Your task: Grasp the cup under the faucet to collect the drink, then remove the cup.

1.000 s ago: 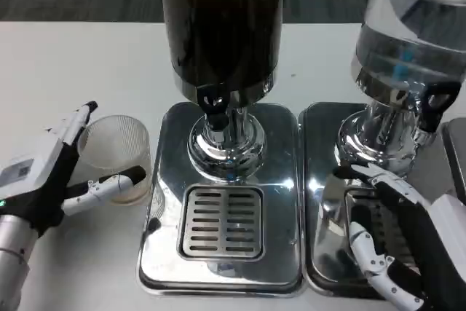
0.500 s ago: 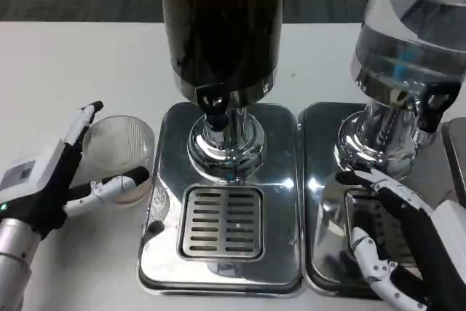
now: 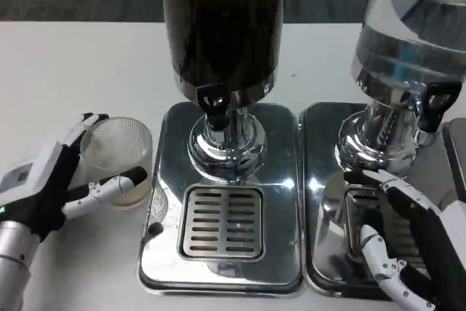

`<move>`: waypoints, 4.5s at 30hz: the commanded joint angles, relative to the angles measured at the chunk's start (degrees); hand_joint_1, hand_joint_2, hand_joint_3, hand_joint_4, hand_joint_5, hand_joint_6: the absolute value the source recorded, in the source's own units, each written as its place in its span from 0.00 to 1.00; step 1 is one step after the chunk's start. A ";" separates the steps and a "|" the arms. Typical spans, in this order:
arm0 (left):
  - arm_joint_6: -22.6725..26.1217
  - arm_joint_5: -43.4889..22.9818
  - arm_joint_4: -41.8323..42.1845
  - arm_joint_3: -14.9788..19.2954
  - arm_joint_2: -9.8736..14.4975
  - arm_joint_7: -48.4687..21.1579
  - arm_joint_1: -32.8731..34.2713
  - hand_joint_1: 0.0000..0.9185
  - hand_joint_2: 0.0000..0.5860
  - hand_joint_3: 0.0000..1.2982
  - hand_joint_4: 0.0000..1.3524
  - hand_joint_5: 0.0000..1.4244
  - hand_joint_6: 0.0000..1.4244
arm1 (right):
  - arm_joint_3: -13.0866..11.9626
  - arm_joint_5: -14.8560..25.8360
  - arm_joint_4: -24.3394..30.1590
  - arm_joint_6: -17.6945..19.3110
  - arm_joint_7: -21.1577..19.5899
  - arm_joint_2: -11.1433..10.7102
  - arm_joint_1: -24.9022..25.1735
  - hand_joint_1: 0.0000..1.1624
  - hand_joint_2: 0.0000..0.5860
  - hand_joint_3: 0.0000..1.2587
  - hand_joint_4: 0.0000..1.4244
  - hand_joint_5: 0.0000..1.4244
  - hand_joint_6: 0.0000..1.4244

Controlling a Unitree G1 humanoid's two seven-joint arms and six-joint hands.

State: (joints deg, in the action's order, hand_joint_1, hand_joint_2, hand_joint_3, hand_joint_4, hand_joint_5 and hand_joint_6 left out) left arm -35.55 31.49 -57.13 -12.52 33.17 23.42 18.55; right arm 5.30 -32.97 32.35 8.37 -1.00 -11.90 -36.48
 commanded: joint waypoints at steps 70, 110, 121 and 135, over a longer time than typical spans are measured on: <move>-6.33 -8.96 27.85 12.65 -0.95 -3.61 -20.54 0.20 0.33 0.33 0.34 0.57 0.68 | -0.61 2.69 -0.33 0.90 1.42 -1.76 2.02 0.36 1.00 0.22 0.12 0.09 0.07; -7.20 -8.32 33.64 8.34 -7.93 -15.89 -17.42 0.19 0.31 0.35 0.35 0.57 0.68 | -0.67 2.66 0.28 0.77 1.07 -1.19 1.28 0.37 1.00 0.22 0.12 0.09 0.07; -6.86 -7.51 30.31 6.12 -9.59 -15.92 -14.58 0.18 0.30 0.35 0.35 0.57 0.68 | -1.21 2.82 0.93 0.98 1.15 -1.16 0.47 0.37 1.00 0.22 0.12 0.09 0.07; -7.34 -6.92 29.29 6.41 -9.00 -15.47 -14.95 0.17 0.30 0.36 0.36 0.57 0.68 | -0.77 2.81 0.41 0.86 1.25 -0.87 1.17 0.37 1.00 0.22 0.12 0.09 0.07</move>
State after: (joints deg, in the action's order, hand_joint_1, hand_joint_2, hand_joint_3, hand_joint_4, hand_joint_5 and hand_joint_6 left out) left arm -41.62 24.52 -28.61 -5.93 24.17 7.49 2.55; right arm 4.67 -30.15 32.30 8.97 0.44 -12.98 -35.45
